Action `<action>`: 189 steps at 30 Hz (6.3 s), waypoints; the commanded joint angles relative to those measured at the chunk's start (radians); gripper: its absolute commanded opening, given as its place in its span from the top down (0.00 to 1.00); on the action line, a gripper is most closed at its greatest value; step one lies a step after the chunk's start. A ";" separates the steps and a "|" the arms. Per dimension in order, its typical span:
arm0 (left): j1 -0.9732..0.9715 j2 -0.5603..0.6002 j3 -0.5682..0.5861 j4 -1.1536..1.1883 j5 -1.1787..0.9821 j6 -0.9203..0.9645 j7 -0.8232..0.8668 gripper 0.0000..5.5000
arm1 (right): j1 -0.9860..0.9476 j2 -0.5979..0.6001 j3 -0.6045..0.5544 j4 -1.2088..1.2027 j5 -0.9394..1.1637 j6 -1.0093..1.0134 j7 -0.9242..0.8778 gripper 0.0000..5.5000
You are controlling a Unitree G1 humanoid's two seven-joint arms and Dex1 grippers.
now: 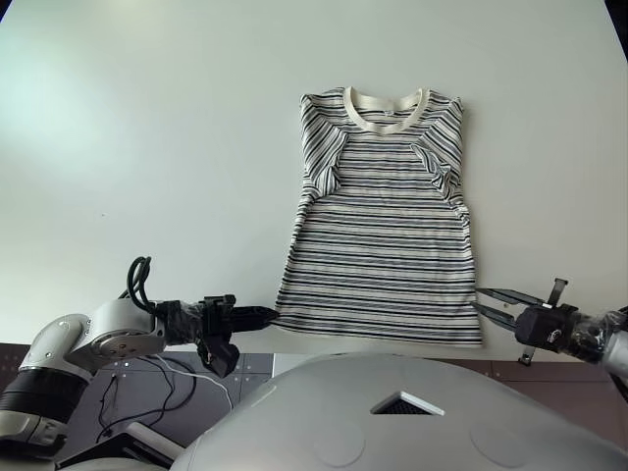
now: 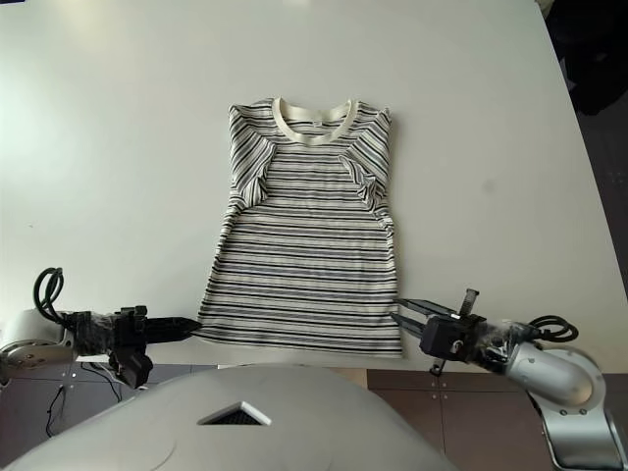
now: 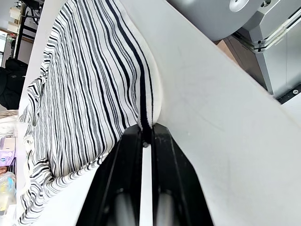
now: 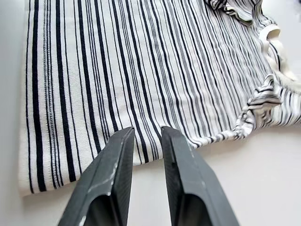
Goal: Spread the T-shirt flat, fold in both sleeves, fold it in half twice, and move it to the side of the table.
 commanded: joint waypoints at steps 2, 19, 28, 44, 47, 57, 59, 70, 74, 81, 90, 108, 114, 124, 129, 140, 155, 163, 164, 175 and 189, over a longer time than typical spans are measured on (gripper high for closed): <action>0.051 0.008 -0.007 -0.010 0.032 0.072 -0.011 0.98 | -0.002 -0.100 -0.078 0.123 -0.063 -0.246 0.022 0.81; 0.003 0.013 -0.041 -0.008 -0.010 0.117 -0.025 0.98 | -0.003 -0.076 0.057 0.288 -0.395 -0.596 -0.173 0.63; 0.002 0.016 -0.046 -0.008 -0.022 0.121 -0.028 0.98 | 0.003 -0.112 0.087 0.299 -0.444 -0.607 -0.249 0.73; 0.141 0.100 -0.006 -0.148 -0.201 0.119 -0.042 0.98 | 0.151 -0.220 0.069 0.145 -0.127 -0.409 -0.157 0.97; 0.265 0.117 0.048 -0.223 -0.238 0.134 -0.031 0.98 | 0.219 -0.246 -0.008 0.121 -0.079 -0.420 -0.119 0.97; 0.142 0.037 0.103 -0.368 -0.624 0.483 -0.077 0.98 | -0.101 -0.240 -0.035 -0.086 0.287 0.024 -0.154 0.97; 0.011 -0.009 0.085 -0.358 -0.686 0.610 -0.105 0.98 | -0.272 -0.223 0.012 -0.079 0.371 0.169 -0.181 0.97; -0.737 -0.361 -0.044 0.148 -0.670 1.022 -0.248 0.98 | -1.091 0.072 0.321 0.535 0.262 0.439 -0.157 0.97; -0.926 -0.465 -0.063 0.423 -0.607 0.995 -0.262 0.98 | -1.277 0.164 0.344 0.852 0.180 0.382 -0.157 0.97; -1.149 -0.587 -0.084 0.869 -0.466 0.868 -0.186 0.98 | -1.487 0.297 0.364 1.299 0.055 0.253 -0.205 0.97; -1.191 -0.674 -0.098 1.175 -0.330 0.847 0.017 0.89 | -1.582 0.382 0.355 1.625 -0.055 0.224 -0.365 0.87; -0.761 -0.658 -0.176 0.413 -0.354 0.792 -0.133 0.89 | -1.524 0.398 0.442 1.583 -0.206 -0.025 -0.322 0.84; -0.579 -0.583 -0.250 0.089 -0.216 0.950 -0.184 0.89 | -1.524 0.283 0.540 1.594 -0.343 -0.061 -0.291 0.84; -0.646 -0.407 -0.241 0.249 -0.142 0.876 -0.227 0.89 | -1.116 -0.024 0.682 0.861 -0.243 -0.053 0.220 0.84; -0.791 -0.396 -0.272 0.519 -0.124 0.706 -0.215 0.89 | -1.032 -0.049 0.659 0.416 -0.038 0.298 0.348 0.84; -1.043 -0.482 -0.274 0.810 -0.166 0.372 -0.136 0.89 | -1.071 0.025 0.468 0.183 0.212 0.720 0.244 0.84; -0.334 -0.234 -0.246 -0.196 -0.451 0.767 -0.404 0.89 | -0.720 -0.083 0.451 0.375 -0.077 0.285 0.070 0.84; -0.339 -0.129 -0.220 -0.026 -0.339 0.565 -0.411 0.89 | -0.594 -0.095 0.440 0.150 0.058 0.390 0.143 0.84; -0.353 -0.115 -0.208 0.001 -0.337 0.537 -0.411 0.89 | -0.583 -0.096 0.434 0.127 0.073 0.406 0.147 0.84; -0.315 -0.033 -0.123 0.022 -0.412 0.311 -0.364 0.85 | -0.423 -0.140 0.246 0.005 0.160 0.510 0.107 0.83; -0.186 -0.116 -0.119 -0.012 -0.204 0.224 -0.193 0.63 | -0.431 -0.114 0.159 0.060 0.200 0.529 0.089 0.61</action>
